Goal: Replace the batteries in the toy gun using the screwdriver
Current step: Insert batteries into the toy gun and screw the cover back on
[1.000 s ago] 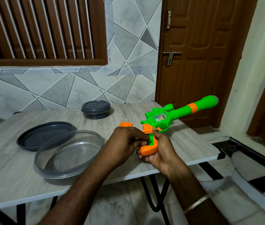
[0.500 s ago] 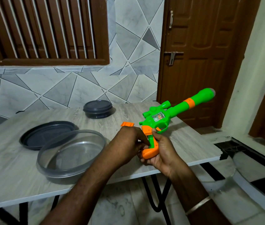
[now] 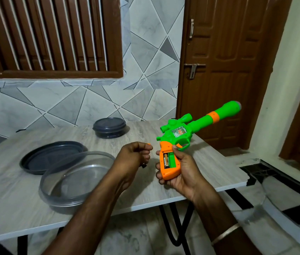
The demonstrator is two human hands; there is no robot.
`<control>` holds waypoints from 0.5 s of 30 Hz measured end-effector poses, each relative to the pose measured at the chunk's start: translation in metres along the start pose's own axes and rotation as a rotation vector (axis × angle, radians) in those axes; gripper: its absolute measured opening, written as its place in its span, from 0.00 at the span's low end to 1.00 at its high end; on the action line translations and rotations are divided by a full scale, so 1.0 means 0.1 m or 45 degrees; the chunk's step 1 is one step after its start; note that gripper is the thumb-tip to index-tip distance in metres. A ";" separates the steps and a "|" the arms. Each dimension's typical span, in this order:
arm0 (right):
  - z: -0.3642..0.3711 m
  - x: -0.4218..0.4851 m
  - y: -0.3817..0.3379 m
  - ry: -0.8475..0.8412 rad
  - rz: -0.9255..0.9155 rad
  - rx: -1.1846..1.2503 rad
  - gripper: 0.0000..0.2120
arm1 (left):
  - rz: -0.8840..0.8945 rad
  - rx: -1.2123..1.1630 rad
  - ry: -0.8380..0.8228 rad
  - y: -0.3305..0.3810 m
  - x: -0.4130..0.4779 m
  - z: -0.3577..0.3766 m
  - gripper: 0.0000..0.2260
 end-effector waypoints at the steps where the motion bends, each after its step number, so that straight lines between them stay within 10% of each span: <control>1: -0.01 0.01 0.02 0.002 0.009 0.008 0.26 | 0.028 -0.039 0.019 0.00 -0.01 -0.02 0.14; 15: -0.04 0.00 0.07 0.044 0.024 0.056 0.26 | 0.090 -0.362 0.055 -0.07 0.00 -0.08 0.08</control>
Point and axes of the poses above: each hand's wrist, its own x-axis towards the middle knuckle, its own z-axis out of the palm, y = z × x, the point moved 4 cm from there along x, towards the middle knuckle, and after that the axes turned 8 degrees about y, right-handed, at the moved point
